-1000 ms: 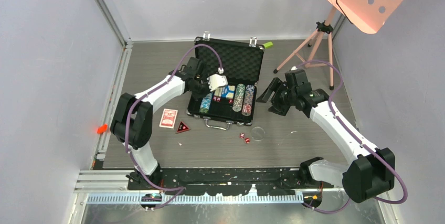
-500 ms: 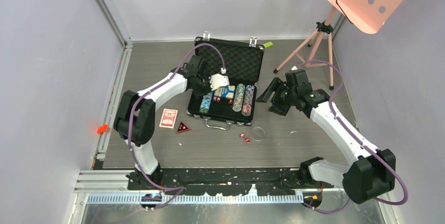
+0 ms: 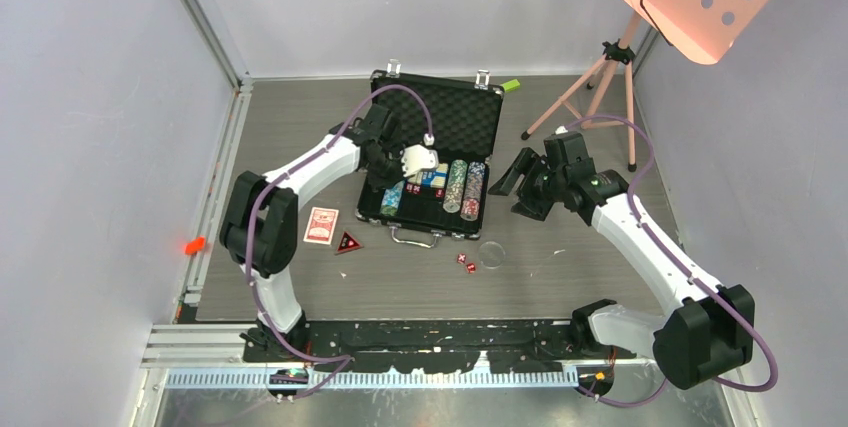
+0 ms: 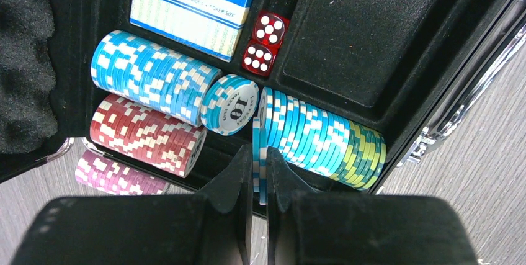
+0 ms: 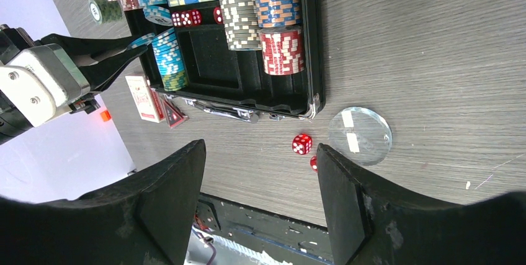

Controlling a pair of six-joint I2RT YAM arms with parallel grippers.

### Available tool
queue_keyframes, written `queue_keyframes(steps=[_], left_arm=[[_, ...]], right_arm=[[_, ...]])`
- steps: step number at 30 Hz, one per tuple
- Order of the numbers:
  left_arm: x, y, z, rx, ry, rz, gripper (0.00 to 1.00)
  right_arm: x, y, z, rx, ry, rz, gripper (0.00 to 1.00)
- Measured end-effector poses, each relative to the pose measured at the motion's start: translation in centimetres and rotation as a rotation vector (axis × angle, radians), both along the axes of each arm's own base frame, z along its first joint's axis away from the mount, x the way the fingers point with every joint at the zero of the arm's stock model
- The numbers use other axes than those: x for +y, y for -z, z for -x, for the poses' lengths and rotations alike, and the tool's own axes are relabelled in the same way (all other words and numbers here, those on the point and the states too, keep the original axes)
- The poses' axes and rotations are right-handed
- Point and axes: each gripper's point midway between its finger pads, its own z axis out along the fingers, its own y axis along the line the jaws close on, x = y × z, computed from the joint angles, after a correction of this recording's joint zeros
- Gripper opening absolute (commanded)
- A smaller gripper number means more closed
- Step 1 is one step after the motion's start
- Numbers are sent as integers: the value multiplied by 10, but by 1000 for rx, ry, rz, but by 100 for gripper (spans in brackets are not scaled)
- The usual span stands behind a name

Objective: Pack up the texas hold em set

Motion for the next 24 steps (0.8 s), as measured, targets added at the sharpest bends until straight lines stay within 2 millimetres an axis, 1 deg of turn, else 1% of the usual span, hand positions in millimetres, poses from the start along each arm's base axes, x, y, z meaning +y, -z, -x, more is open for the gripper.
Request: queue_keyframes(steps=[5, 13, 14, 16, 20, 22, 24], left_arm=[[-1, 0, -1, 6, 5, -5, 7], [-5, 2, -2, 37, 23, -9, 14], [-6, 3, -2, 40, 27, -8, 14], [-7, 8, -2, 47, 40, -15, 12], [-8, 8, -3, 47, 44, -16, 2], [-8, 8, -4, 47, 43, -17, 1], [-8, 8, -4, 45, 42, -19, 4]], right_arm=[[0, -1, 0, -3, 0, -1, 72], [0, -5, -1, -9, 0, -3, 72], [1, -5, -1, -10, 0, -4, 72], [1, -5, -2, -11, 0, -4, 72], [1, -5, -1, -10, 0, -4, 72], [0, -5, -1, -10, 0, -3, 72], [0, -5, -1, -9, 0, -3, 72]])
